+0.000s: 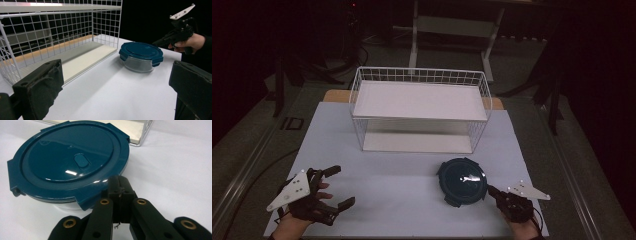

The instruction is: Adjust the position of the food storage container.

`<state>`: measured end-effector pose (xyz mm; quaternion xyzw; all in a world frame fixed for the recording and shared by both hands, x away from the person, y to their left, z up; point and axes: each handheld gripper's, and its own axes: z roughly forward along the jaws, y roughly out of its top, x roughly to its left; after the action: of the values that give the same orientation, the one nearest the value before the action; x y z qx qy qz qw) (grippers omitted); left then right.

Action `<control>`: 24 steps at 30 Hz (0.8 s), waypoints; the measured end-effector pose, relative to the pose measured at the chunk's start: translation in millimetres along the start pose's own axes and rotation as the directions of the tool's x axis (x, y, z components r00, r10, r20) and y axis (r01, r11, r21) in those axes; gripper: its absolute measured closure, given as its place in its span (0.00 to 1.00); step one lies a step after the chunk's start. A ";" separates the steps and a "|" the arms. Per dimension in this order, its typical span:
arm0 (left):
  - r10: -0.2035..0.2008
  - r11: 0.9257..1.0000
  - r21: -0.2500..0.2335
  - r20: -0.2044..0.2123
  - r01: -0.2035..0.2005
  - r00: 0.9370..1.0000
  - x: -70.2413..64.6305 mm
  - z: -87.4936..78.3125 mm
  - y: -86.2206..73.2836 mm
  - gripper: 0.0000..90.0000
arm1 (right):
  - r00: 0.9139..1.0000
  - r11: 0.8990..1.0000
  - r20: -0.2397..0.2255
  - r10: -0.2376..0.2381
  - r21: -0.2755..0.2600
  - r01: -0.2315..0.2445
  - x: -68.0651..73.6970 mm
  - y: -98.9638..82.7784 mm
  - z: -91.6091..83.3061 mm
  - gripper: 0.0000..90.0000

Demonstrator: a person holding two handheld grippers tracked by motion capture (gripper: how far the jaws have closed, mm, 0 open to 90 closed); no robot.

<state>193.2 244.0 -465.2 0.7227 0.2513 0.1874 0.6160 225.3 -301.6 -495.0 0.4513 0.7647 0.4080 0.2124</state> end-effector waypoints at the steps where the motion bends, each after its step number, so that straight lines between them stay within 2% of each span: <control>1: 0.000 1.000 0.000 0.000 0.000 1.000 0.0 0.0 0.0 0.00 | 1.000 1.000 0.000 -0.003 0.003 0.003 -0.5 1.3 1.2 1.00; 10: 0.002 1.000 0.006 0.007 -0.002 1.000 -0.6 1.7 -0.9 0.00 | 1.000 1.000 -0.008 -0.012 0.010 0.013 -5.0 9.3 9.8 1.00; 11: 0.005 1.000 0.008 0.005 -0.005 1.000 -0.2 1.2 -1.1 0.00 | 1.000 1.000 -0.023 -0.004 0.002 0.004 -4.6 11.7 6.7 1.00; 14: 0.005 1.000 0.009 0.002 -0.005 1.000 0.1 1.0 -1.3 0.00 | 0.999 1.000 -0.026 -0.021 -0.001 0.021 -0.4 12.8 1.1 1.00; 16: 0.005 1.000 0.010 0.003 -0.005 1.000 0.1 1.4 -1.5 0.00 | 0.999 1.000 -0.042 -0.015 0.005 0.015 4.5 11.0 -5.0 1.00; 17: 0.006 1.000 0.013 0.004 -0.006 1.000 -0.2 1.7 -1.7 0.00 | 0.998 1.000 -0.068 -0.018 0.016 0.019 10.2 7.0 -10.0 1.00; 24: 0.018 1.000 0.021 0.008 -0.018 1.000 -1.8 3.1 -1.8 0.00 | 0.995 0.998 -0.102 -0.015 0.056 0.021 20.2 -4.3 -10.0 1.00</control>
<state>193.3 240.6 -467.4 0.7322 0.2445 0.1873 0.6075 206.0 -289.6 -491.8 0.4290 0.7898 0.4066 0.1641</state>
